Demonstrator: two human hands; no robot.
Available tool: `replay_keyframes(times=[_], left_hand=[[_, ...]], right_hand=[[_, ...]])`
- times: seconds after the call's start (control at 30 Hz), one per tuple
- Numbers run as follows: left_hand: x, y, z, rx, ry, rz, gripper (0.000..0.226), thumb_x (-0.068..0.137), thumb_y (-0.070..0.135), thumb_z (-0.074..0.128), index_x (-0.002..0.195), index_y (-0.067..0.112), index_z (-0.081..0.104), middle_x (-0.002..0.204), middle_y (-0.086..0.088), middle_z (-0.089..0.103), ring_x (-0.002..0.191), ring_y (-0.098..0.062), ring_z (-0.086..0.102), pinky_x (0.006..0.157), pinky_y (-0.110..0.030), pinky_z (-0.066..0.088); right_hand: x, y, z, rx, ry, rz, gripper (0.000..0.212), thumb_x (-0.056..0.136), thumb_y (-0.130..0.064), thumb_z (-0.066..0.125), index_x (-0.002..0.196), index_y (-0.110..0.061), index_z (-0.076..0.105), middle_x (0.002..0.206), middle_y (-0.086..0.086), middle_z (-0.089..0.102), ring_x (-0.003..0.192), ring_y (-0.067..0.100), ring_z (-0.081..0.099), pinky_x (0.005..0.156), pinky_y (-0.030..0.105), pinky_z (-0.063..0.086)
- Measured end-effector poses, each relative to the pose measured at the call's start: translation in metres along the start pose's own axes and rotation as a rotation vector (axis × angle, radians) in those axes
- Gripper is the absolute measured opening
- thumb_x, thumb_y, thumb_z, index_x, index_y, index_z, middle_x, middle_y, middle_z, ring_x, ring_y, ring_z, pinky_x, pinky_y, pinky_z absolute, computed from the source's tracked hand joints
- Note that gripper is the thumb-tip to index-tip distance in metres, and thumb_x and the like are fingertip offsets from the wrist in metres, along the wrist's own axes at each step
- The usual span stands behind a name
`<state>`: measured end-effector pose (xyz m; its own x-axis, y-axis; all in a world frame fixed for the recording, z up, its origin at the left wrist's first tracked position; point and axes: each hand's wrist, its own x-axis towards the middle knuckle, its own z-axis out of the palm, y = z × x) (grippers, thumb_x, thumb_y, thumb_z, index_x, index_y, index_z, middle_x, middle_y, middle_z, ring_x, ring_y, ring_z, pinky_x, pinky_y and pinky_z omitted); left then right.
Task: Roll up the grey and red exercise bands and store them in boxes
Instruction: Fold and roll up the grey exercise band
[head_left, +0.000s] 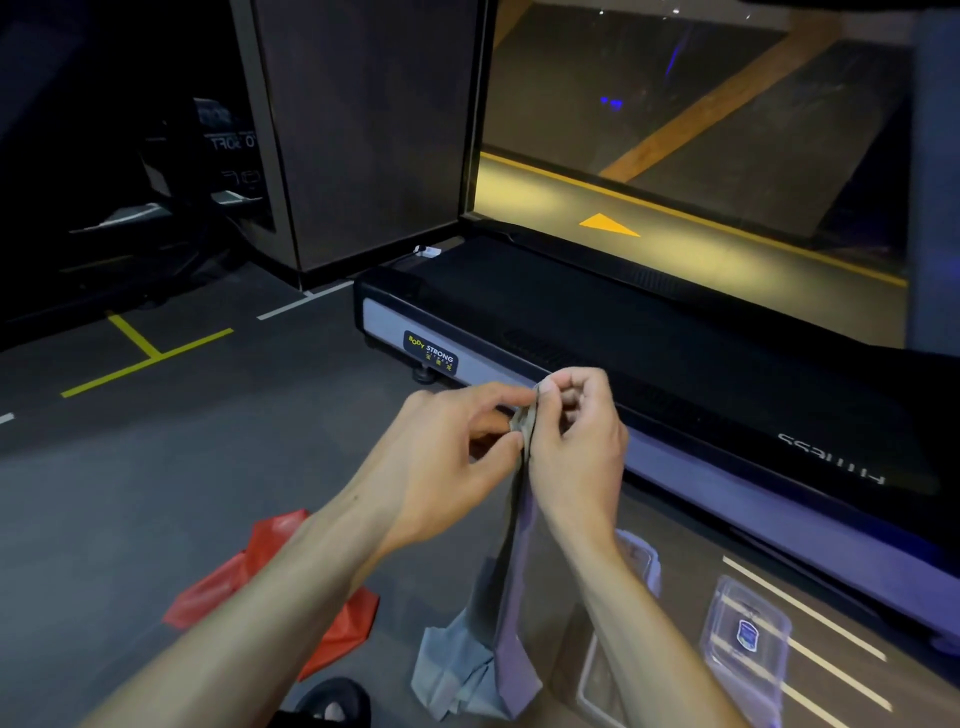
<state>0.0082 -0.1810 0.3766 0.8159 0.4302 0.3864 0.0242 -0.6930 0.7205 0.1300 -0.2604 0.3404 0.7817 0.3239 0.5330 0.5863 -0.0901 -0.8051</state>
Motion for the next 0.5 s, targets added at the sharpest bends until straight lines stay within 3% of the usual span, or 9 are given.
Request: replay_keyframes(times=[0.2,0.37,0.5], left_hand=[[0.004,-0.002,0.003,-0.003,0.023,0.016,0.035,0.093,0.027,0.070,0.128,0.026,0.065,0.086,0.019,0.076,0.086,0.011,0.069,0.085,-0.019,0.056],[0.015,-0.015,0.005,0.093,0.033,0.058,0.026,0.099,0.031,0.065,0.124,0.033,0.064,0.081,0.022,0.074,0.076,0.002,0.069,0.077,-0.026,0.055],[0.026,-0.027,0.005,0.092,0.057,0.058,0.021,0.101,0.031,0.060,0.121,0.032,0.066,0.091,0.022,0.075,0.083,0.002,0.070,0.080,-0.030,0.056]], right_hand=[[0.003,0.007,0.006,-0.007,-0.016,0.012,0.007,0.100,-0.017,0.053,0.093,-0.017,0.055,0.076,-0.006,0.061,0.073,0.019,0.060,0.071,0.048,0.051],[0.010,0.009,0.013,-0.079,-0.002,0.045,0.007,0.097,-0.014,0.057,0.091,-0.017,0.056,0.073,-0.006,0.062,0.075,0.018,0.061,0.073,0.045,0.051],[0.019,0.007,0.017,-0.094,-0.026,0.090,0.009,0.096,-0.014,0.060,0.089,-0.018,0.057,0.074,-0.008,0.063,0.075,0.015,0.062,0.073,0.040,0.050]])
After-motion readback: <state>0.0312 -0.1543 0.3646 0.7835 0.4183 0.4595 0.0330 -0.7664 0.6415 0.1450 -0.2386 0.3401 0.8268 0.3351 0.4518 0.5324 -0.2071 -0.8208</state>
